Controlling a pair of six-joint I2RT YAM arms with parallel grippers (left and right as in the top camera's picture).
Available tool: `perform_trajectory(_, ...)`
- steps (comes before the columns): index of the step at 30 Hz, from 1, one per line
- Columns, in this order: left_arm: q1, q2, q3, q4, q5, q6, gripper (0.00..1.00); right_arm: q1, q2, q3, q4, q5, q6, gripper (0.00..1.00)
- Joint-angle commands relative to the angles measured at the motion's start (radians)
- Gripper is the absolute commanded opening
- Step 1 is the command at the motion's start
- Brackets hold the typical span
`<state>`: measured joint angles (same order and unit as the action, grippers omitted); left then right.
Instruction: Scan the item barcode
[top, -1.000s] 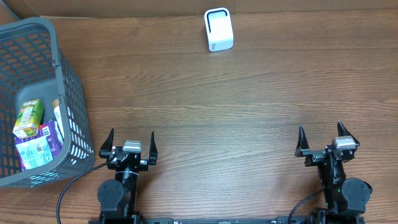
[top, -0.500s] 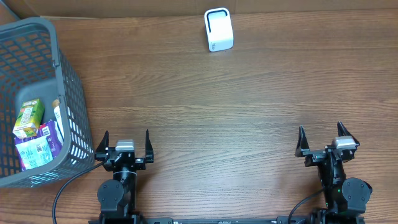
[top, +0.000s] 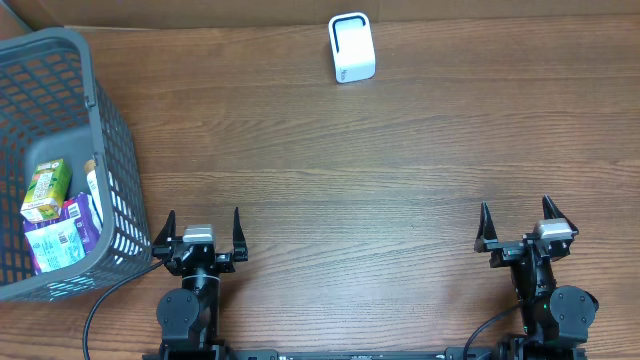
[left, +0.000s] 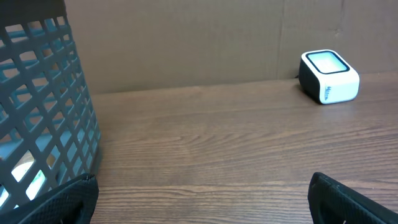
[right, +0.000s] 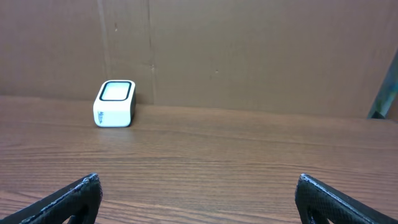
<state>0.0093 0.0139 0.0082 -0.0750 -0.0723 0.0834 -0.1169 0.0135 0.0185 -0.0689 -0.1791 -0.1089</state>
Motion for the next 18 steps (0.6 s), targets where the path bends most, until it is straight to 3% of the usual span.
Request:
perform_trajectory(1, 0.012, -0.008, -0.002, 0.002, -0.005, -0.013, 1.00, 0.006, -0.011, -0.011, 0.006, 0.000, 0.000, 1.00)
perform_trajectory(12, 0.011, -0.008, -0.002, 0.006, 0.003, -0.013, 0.99, 0.006, -0.011, -0.011, 0.012, -0.001, 0.000, 1.00)
perform_trajectory(18, 0.011, -0.008, 0.002, 0.004, 0.121, -0.013, 1.00, 0.006, -0.011, -0.010, 0.016, -0.025, 0.011, 1.00)
